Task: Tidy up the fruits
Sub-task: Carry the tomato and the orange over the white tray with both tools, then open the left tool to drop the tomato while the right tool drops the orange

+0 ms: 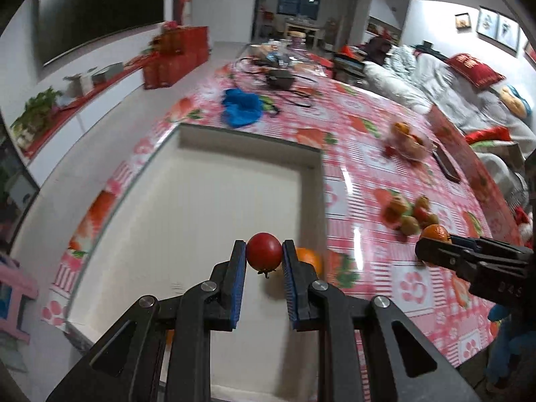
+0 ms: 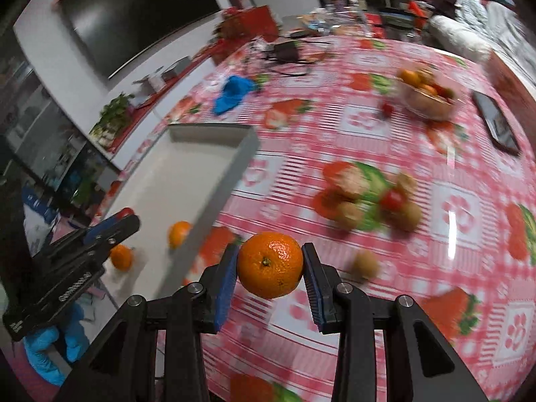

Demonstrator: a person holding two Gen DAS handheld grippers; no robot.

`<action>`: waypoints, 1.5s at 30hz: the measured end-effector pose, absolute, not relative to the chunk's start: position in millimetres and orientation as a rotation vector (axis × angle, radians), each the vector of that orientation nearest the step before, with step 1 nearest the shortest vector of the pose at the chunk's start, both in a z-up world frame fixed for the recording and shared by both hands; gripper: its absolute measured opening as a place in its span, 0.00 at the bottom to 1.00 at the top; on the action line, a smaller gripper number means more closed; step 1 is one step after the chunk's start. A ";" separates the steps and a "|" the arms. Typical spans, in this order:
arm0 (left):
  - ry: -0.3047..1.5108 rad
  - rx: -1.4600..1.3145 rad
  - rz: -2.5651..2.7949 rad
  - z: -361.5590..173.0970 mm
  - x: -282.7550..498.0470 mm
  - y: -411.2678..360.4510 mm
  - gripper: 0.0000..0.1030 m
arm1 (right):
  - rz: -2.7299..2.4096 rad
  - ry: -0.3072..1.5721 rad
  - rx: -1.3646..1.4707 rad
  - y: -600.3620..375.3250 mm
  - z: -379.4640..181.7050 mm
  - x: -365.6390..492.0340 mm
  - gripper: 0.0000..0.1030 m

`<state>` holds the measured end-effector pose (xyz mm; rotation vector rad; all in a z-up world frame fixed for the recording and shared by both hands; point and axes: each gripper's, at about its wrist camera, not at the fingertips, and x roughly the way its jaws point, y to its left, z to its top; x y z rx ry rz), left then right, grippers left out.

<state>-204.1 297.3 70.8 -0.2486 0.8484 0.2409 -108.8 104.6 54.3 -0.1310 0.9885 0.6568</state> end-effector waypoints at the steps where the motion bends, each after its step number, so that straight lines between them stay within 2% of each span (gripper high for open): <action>1: 0.850 -0.251 0.251 68.9 -204.8 301.9 0.23 | 0.669 0.988 -0.140 113.1 54.0 -109.8 0.38; 9: 0.878 -0.279 0.294 53.0 -205.7 329.2 0.23 | 0.744 1.010 -0.216 179.9 43.2 -110.4 0.38; 22: 0.907 -0.311 0.322 37.2 -209.6 350.8 0.23 | 0.795 1.062 -0.212 230.4 25.3 -102.0 0.38; 24: 0.909 -0.305 0.320 35.9 -209.6 351.0 0.30 | 0.796 1.074 -0.220 236.0 21.0 -100.9 0.38; 26: 0.906 -0.301 0.329 35.3 -209.8 350.9 0.59 | 0.802 1.087 -0.224 239.2 17.3 -99.9 0.38; 28: 0.885 -0.301 0.341 36.7 -212.7 351.8 0.73 | 0.803 1.097 -0.226 241.8 13.8 -98.6 0.39; 31: 0.866 -0.311 0.336 39.0 -214.4 353.3 0.77 | 0.800 1.101 -0.219 242.6 12.8 -98.4 0.40; 33: 0.869 -0.309 0.340 39.1 -214.2 353.4 0.78 | 0.801 1.099 -0.213 242.4 14.5 -98.2 0.49; 38: 0.886 -0.311 0.347 38.4 -215.6 352.5 0.79 | 0.793 1.081 -0.210 238.4 22.9 -99.1 0.51; 39: 0.891 -0.314 0.341 38.5 -216.0 351.7 0.79 | 0.790 1.080 -0.210 237.3 23.5 -98.5 0.70; 41: 0.896 -0.315 0.330 40.0 -216.7 348.9 0.79 | 0.774 1.064 -0.204 231.3 27.9 -98.8 0.94; 45: 0.894 -0.294 0.317 47.0 -216.8 337.9 0.79 | 0.744 1.035 -0.191 211.3 37.6 -96.1 0.94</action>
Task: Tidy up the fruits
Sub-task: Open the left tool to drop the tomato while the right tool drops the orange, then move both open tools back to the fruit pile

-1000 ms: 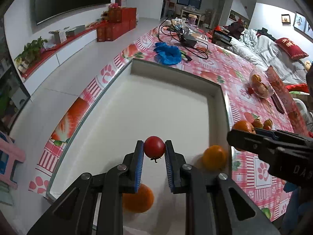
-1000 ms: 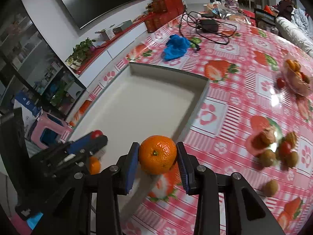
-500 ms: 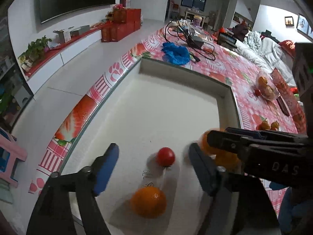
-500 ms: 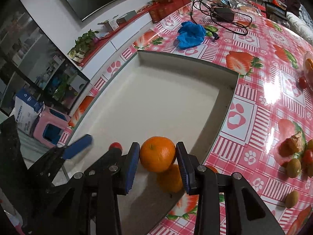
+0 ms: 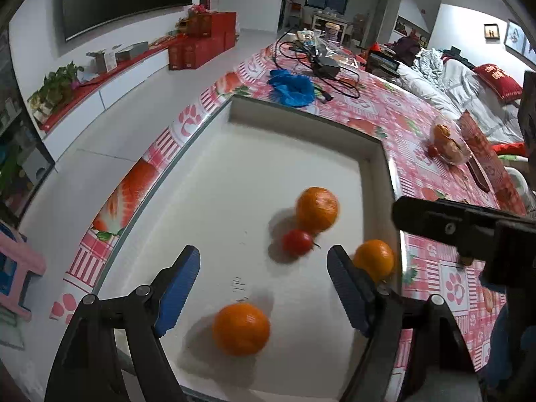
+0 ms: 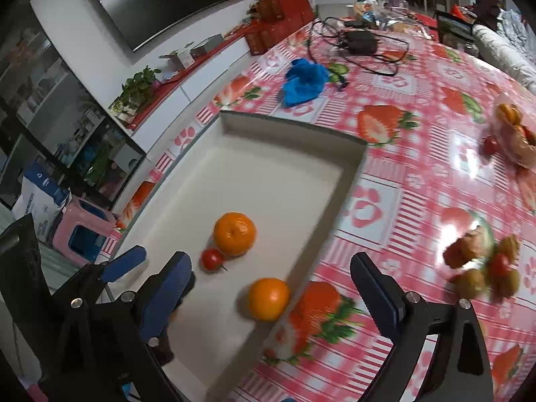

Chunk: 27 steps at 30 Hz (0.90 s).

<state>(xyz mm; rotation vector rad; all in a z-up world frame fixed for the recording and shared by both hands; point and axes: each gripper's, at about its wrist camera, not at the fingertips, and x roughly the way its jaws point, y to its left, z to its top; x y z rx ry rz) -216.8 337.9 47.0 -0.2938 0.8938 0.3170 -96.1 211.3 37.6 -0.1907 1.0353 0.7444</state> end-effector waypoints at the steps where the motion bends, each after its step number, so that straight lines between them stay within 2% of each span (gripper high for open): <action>1: 0.892 -0.288 0.312 49.3 -216.3 334.3 0.79 | 0.736 1.035 -0.183 206.1 39.1 -95.0 0.94; 7: 0.877 -0.244 0.243 66.2 -211.8 301.0 0.79 | 0.661 1.045 -0.110 153.8 48.5 -85.4 0.95; 8: 0.877 -0.235 0.232 68.5 -210.3 294.5 0.79 | 0.643 1.038 -0.108 143.7 50.1 -84.7 1.00; 16: 0.892 -0.164 0.131 77.6 -193.7 233.8 0.79 | 0.484 1.006 -0.067 55.7 57.4 -74.2 1.00; 27: 1.003 -0.110 0.004 52.7 -163.3 160.4 0.79 | 0.237 1.042 -0.067 -59.5 24.1 -70.0 1.00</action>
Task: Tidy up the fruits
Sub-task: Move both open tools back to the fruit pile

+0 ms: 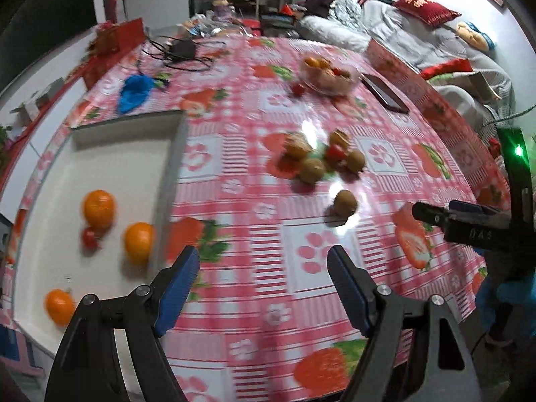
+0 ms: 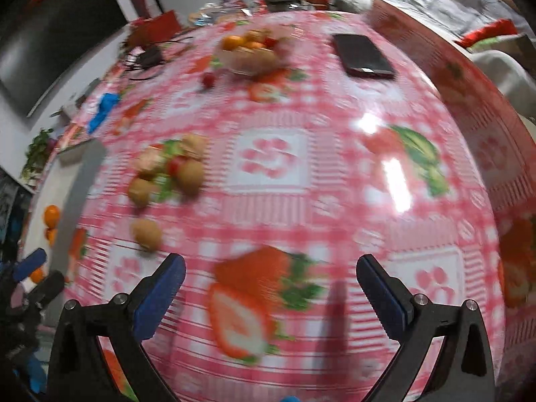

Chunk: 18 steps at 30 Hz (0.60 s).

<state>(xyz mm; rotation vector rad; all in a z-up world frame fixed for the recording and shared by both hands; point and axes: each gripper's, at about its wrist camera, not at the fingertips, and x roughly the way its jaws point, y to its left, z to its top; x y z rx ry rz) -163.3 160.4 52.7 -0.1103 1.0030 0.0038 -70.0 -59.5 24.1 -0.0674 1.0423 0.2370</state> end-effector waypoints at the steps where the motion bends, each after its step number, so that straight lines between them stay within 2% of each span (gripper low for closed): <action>1: 1.012 -0.116 -0.005 51.2 -159.9 155.4 0.79 | 0.220 1.039 -0.083 -64.9 22.0 -71.1 1.00; 6: 1.042 -0.117 -0.035 42.4 -138.8 129.0 0.79 | 0.181 1.032 -0.143 -81.5 7.6 -78.1 1.00; 13: 1.049 -0.089 -0.008 30.9 -113.2 102.6 0.78 | 0.200 0.930 -0.202 -85.6 0.1 -94.9 1.00; 15: 1.057 -0.104 0.001 26.7 -106.4 99.5 0.70 | 0.213 0.898 -0.206 -86.1 -0.5 -98.2 1.00; 17: 1.083 -0.104 0.010 20.8 -100.0 96.6 0.55 | 0.221 0.878 -0.206 -85.8 -1.3 -99.4 1.00; 18: 1.096 -0.104 0.015 17.4 -97.0 95.3 0.51 | 0.224 0.872 -0.207 -85.8 -1.2 -100.1 1.00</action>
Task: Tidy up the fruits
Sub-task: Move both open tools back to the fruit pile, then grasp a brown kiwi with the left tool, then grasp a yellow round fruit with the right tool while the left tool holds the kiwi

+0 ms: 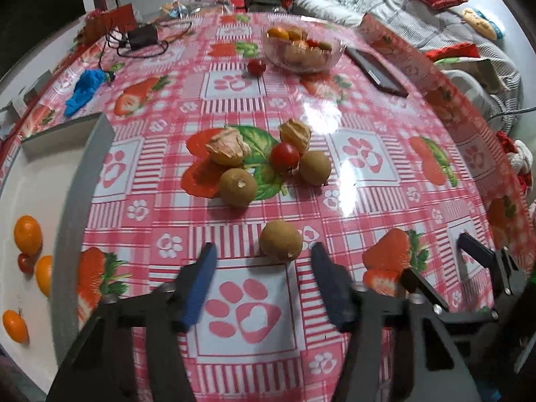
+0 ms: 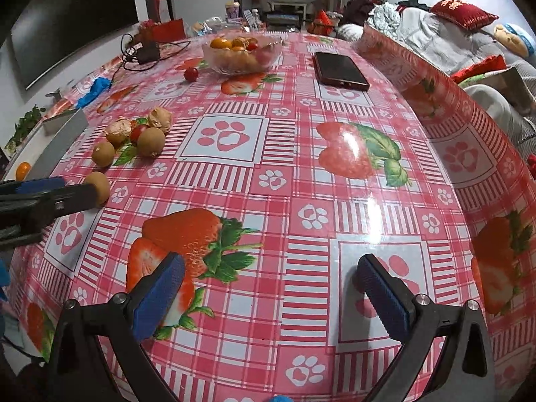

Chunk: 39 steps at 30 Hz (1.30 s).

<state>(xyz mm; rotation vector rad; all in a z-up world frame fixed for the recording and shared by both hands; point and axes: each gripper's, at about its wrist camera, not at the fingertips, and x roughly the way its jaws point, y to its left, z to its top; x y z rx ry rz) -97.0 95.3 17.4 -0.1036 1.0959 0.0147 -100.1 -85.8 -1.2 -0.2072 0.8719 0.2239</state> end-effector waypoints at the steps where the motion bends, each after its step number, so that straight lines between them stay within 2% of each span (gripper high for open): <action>1: 1.105 -0.105 0.016 14.7 -94.6 94.1 0.46 | 0.225 0.870 -0.207 -85.2 -1.2 -99.9 1.00; 9: 1.083 -0.077 0.029 12.0 -88.8 89.1 0.31 | 0.227 0.858 -0.207 -85.6 -1.7 -100.9 1.00; 19: 1.054 -0.054 0.039 11.9 -106.1 110.2 0.31 | 0.226 0.883 -0.211 -85.1 -1.2 -98.7 1.00; 28: 1.032 -0.052 0.074 11.4 -135.9 139.3 0.31 | 0.204 1.022 -0.215 -75.9 1.9 -82.7 1.00; 39: 1.023 -0.063 0.066 11.1 -141.3 142.1 0.31 | 0.339 1.020 -0.273 0.6 1.1 -48.3 1.00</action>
